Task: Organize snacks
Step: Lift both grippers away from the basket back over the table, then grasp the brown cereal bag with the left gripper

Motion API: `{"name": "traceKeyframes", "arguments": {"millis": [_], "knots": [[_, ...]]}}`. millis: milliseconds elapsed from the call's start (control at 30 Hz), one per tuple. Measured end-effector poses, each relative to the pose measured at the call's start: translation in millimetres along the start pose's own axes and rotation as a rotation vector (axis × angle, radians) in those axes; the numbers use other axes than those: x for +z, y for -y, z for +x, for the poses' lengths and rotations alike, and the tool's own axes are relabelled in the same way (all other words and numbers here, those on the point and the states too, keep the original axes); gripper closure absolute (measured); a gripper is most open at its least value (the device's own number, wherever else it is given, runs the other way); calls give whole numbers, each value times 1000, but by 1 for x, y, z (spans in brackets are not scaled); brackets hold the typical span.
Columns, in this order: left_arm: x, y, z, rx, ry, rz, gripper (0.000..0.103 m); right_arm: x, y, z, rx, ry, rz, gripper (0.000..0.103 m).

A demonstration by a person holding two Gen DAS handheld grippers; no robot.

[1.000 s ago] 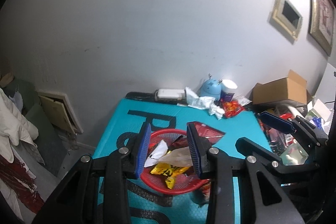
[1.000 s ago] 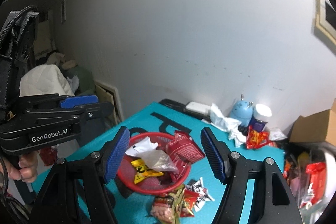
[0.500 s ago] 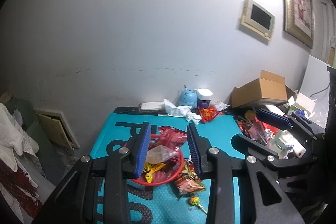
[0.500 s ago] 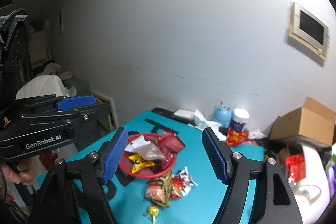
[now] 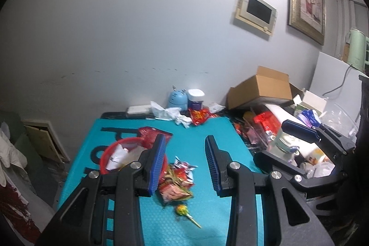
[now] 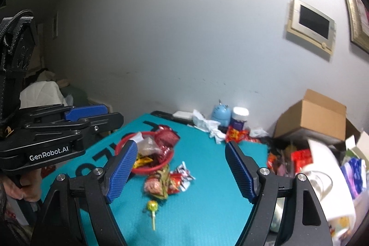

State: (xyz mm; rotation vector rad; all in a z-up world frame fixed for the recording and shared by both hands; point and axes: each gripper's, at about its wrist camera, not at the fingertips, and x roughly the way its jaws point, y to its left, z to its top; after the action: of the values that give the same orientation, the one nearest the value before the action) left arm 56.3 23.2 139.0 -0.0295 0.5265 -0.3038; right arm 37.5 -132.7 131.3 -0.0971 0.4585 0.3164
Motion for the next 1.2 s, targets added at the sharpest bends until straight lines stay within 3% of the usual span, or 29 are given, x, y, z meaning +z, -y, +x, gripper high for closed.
{"name": "traceKeyframes", "arguments": {"millis": [367, 800, 1067, 1200], "knots": [[-34, 13, 26, -45, -101, -3, 68, -42, 14, 7, 17, -78, 46, 24], [-74, -10, 70, -59, -231, -104, 68, -81, 14, 55, 80, -213, 82, 24], [-89, -25, 96, -74, -276, -170, 68, -93, 17, 84, 96, -264, 94, 24], [-91, -29, 112, -45, -289, -187, 68, -98, 22, 97, 97, -290, 107, 24]]}}
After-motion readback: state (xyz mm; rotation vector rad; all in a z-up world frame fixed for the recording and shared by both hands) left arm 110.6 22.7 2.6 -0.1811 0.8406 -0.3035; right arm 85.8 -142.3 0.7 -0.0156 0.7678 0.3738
